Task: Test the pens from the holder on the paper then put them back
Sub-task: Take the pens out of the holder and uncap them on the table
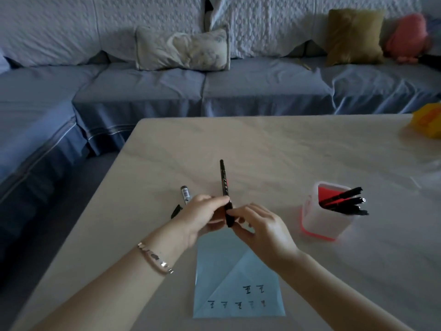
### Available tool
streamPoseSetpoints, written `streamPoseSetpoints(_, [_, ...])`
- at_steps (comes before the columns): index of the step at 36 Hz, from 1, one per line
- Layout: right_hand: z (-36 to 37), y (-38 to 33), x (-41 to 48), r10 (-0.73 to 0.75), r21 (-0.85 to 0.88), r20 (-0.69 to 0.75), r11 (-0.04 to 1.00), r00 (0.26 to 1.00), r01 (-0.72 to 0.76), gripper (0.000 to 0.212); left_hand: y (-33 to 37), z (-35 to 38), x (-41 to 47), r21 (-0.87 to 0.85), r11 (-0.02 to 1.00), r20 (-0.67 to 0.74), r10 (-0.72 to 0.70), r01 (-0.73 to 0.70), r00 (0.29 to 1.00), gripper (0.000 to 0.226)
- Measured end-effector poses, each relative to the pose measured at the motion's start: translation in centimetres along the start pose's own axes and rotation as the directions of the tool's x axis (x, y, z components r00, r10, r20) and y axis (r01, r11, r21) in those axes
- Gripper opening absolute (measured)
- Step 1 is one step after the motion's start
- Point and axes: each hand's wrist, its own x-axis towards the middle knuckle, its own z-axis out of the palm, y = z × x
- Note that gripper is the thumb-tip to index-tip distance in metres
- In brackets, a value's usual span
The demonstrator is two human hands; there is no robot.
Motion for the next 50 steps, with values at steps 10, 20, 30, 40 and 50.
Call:
streamPoseSetpoints(10, [-1.9,-1.5,1.8,0.616,0.655,0.289,0.431,0.733,-0.621,0.006,-1.1,-0.4,-2.6,0.595,0.638,0.172,0.493,-0.489,0.853,0.009])
streamPoseSetpoints(20, [-1.1,-2.8,2.2,0.821,0.664,0.226,0.264,0.525,-0.699,0.039,-1.6,1.5,-4.4,0.743,0.501,0.222,0.442,-0.445,0.869,0.032])
streamPoseSetpoints(30, [-5.2,0.8,3.7,0.91,0.8,0.059,0.203,0.41,-0.565,0.036,-2.3,-1.5,-5.1,0.241,0.967,0.126,0.046,-0.076,0.991,0.038])
streamPoseSetpoints(40, [-2.2,6.8,5.0,0.746,0.324,0.629,0.006,0.22,-0.946,0.031,-4.8,-1.4,-1.0,0.322,0.944,-0.168,0.132,-0.072,0.977,0.029])
streamPoseSetpoints(50, [0.5,9.9,7.4,0.738,-0.148,0.638,0.401,0.223,-0.904,0.024,-5.3,-2.2,2.0,0.48,0.857,-0.143,0.285,-0.186,0.948,0.044])
